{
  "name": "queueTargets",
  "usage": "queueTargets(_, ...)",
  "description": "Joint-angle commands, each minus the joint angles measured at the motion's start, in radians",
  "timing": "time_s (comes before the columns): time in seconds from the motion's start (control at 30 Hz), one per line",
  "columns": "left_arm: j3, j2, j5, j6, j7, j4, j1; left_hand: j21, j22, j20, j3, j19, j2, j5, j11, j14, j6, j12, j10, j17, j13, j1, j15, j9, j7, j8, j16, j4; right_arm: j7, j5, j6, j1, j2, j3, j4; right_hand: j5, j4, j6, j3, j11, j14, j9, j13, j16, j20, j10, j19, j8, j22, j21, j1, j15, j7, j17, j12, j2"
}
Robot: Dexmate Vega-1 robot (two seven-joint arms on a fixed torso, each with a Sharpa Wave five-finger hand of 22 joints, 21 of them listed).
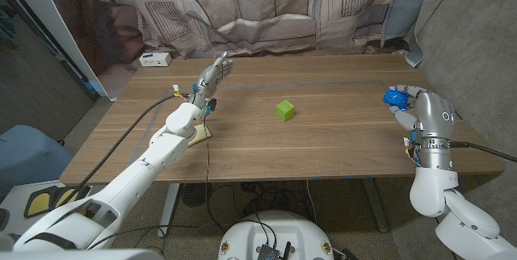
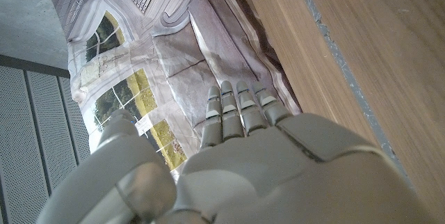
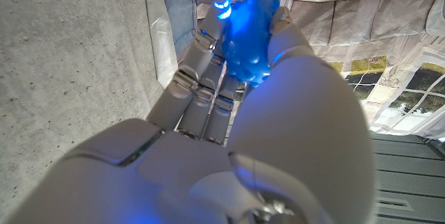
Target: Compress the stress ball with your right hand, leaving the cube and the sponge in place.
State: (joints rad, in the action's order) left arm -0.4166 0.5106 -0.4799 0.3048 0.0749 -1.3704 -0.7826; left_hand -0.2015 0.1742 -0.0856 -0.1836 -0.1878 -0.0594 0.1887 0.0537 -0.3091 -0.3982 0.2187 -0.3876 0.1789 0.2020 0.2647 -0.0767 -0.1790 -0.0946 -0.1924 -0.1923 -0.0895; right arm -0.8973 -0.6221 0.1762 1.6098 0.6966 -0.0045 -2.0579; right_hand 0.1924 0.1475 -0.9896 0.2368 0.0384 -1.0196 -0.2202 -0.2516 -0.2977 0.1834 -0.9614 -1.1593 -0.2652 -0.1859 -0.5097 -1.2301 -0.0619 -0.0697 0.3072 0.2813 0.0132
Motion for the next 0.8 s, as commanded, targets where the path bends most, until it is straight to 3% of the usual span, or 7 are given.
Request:
queueTargets(0.03,-0.003,-0.004,0.000,-0.002,-0.003,0.004,0.004,0.003,0.006,-0.018,-0.004,0.000,-0.005,-0.004,-0.002,-0.006,-0.011,-0.001,-0.010,0.002,0.003,-0.001,0.005,-0.005,0.002,-0.001,0.001,-0.006,0.015,-0.015,0.050,0.010,-0.016,0.002,-0.024,0.000,-0.028,0.011,0.016,0.018,-0.070,-0.002,0.005,0.017,-0.004,-0.005,0.027,0.013,0.003,0.007,-0.030,-0.160,-0.008,-0.003,-0.016,0.102)
queueTargets(0.17,-0.004,-0.006,0.000,0.000,-0.003,0.007,0.004,0.003,0.006,-0.019,-0.004,0.000,-0.005,-0.004,-0.005,-0.006,-0.010,-0.001,-0.009,0.002,0.004,-0.002,0.005,-0.005,0.002,0.000,0.001,-0.006,0.015,-0.020,0.057,0.012,-0.016,0.002,-0.026,0.000,-0.028,0.032,0.010,0.014,-0.039,-0.001,0.010,0.027,-0.010,0.021,0.049,0.026,0.006,0.014,-0.016,-0.152,-0.008,0.002,-0.037,0.104)
queueTargets(0.23,-0.004,-0.006,0.000,-0.001,-0.001,0.006,0.003,0.003,0.006,-0.019,-0.004,0.000,-0.005,-0.004,-0.004,-0.007,-0.010,-0.002,-0.008,0.002,0.004,-0.002,0.006,-0.005,0.002,0.000,0.001,-0.006,0.014,-0.022,0.061,0.013,-0.017,0.001,-0.026,-0.004,-0.043,0.054,-0.005,-0.006,-0.023,0.001,0.014,0.033,-0.019,0.028,0.055,0.038,0.008,0.017,0.023,-0.142,0.008,0.001,-0.047,0.096)
queueTargets(0.37,-0.003,-0.005,0.000,-0.001,0.003,0.003,-0.002,0.003,0.006,-0.018,-0.004,-0.001,-0.005,-0.004,-0.001,-0.007,-0.010,-0.001,-0.009,0.002,0.004,-0.002,0.006,-0.005,0.002,0.000,0.001,-0.006,0.026,-0.013,0.056,0.020,-0.010,0.008,-0.029,-0.008,-0.051,0.064,-0.020,-0.033,-0.003,0.005,0.018,0.042,-0.028,0.043,0.068,0.046,0.010,0.023,0.057,-0.133,0.024,-0.001,-0.060,0.081)
queueTargets(0.4,-0.003,-0.005,0.000,-0.002,0.003,0.003,-0.002,0.003,0.006,-0.018,-0.004,-0.001,-0.005,-0.004,-0.002,-0.006,-0.010,-0.002,-0.008,0.002,0.004,-0.002,0.006,-0.005,0.002,0.000,0.001,-0.006,0.028,-0.011,0.055,0.021,-0.010,0.010,-0.030,-0.009,-0.052,0.068,-0.023,-0.030,0.007,0.006,0.019,0.046,-0.030,0.044,0.072,0.048,0.010,0.025,0.063,-0.121,0.025,-0.001,-0.062,0.078)
queueTargets(0.77,-0.004,-0.006,0.001,-0.005,0.008,-0.002,-0.005,0.003,0.006,-0.019,-0.004,-0.001,-0.006,-0.004,-0.003,-0.006,-0.009,-0.001,-0.009,0.002,0.004,-0.003,0.005,-0.005,0.001,0.000,0.002,-0.007,0.044,-0.001,0.049,0.033,-0.007,0.025,-0.032,-0.010,-0.053,0.101,-0.035,-0.027,0.049,0.013,0.025,0.059,-0.032,0.075,0.106,0.065,0.011,0.043,0.098,-0.116,0.026,0.002,-0.081,0.064)
queueTargets(0.8,-0.004,-0.007,0.001,-0.005,0.008,-0.001,-0.005,0.003,0.006,-0.018,-0.004,-0.001,-0.006,-0.004,-0.003,-0.006,-0.009,-0.001,-0.010,0.002,0.004,-0.003,0.005,-0.005,0.000,0.000,0.002,-0.007,0.047,-0.001,0.049,0.036,-0.005,0.027,-0.033,-0.010,-0.053,0.112,-0.037,-0.037,0.059,0.013,0.026,0.061,-0.036,0.088,0.114,0.069,0.011,0.047,0.104,-0.113,0.027,0.004,-0.086,0.062)
